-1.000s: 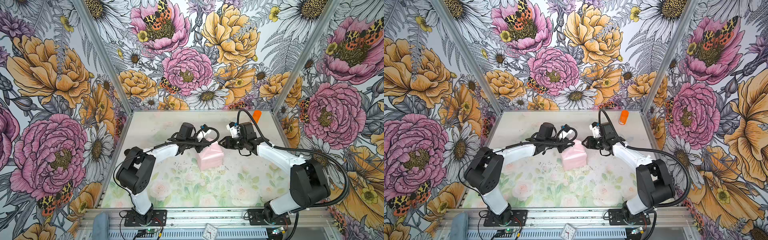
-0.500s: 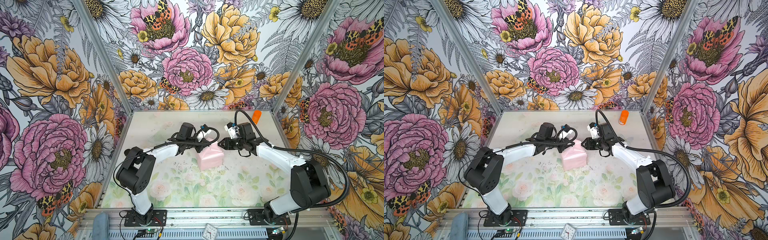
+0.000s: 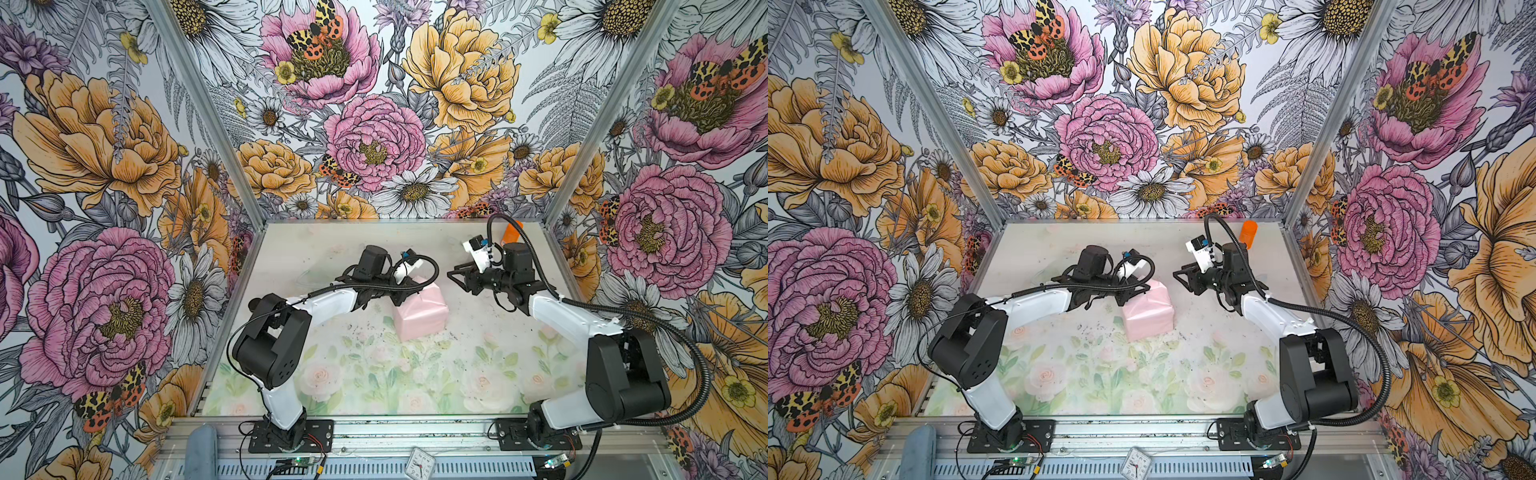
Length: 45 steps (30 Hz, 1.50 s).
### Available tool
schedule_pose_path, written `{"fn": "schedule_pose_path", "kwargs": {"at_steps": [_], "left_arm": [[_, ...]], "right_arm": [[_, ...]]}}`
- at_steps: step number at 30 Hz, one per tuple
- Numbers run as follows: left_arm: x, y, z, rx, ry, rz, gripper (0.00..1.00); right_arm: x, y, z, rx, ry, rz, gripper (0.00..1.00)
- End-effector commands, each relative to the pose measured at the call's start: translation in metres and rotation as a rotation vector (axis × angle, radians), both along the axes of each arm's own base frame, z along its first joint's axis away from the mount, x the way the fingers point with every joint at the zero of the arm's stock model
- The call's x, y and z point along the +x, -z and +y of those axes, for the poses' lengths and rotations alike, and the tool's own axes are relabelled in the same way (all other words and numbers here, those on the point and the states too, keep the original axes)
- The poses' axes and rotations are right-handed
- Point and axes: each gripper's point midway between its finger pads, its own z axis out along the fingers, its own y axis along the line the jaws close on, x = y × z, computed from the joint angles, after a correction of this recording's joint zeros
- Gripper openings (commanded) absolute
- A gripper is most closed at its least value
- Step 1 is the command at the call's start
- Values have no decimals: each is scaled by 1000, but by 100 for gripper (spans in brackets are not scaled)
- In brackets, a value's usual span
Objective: Wrap the gift box in paper
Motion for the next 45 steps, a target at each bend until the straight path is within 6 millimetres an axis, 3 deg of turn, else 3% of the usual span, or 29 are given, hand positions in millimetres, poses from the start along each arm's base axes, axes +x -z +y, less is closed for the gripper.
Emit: {"fn": "schedule_pose_path", "kwargs": {"at_steps": [1, 9, 33, 34, 35, 45], "left_arm": [[-8, -7, -10, -37, 88, -20, 4], [-8, -6, -13, -68, 152, -15, 4], [-8, -12, -14, -84, 175, -35, 4], [-7, 2, -14, -71, 175, -5, 4], [-7, 3, -15, -69, 176, -2, 4], [-7, 2, -16, -69, 177, -8, 3]], "right_arm": [[-6, -18, 12, 10, -134, -156, 44], [-22, 3, 17, -48, -331, -297, 37], [-19, 16, 23, -86, -526, -233, 38], [-20, 17, 24, -90, -532, -227, 38], [-20, 18, 25, -96, -537, -221, 38], [-18, 27, 34, -151, -566, -164, 36]]}}
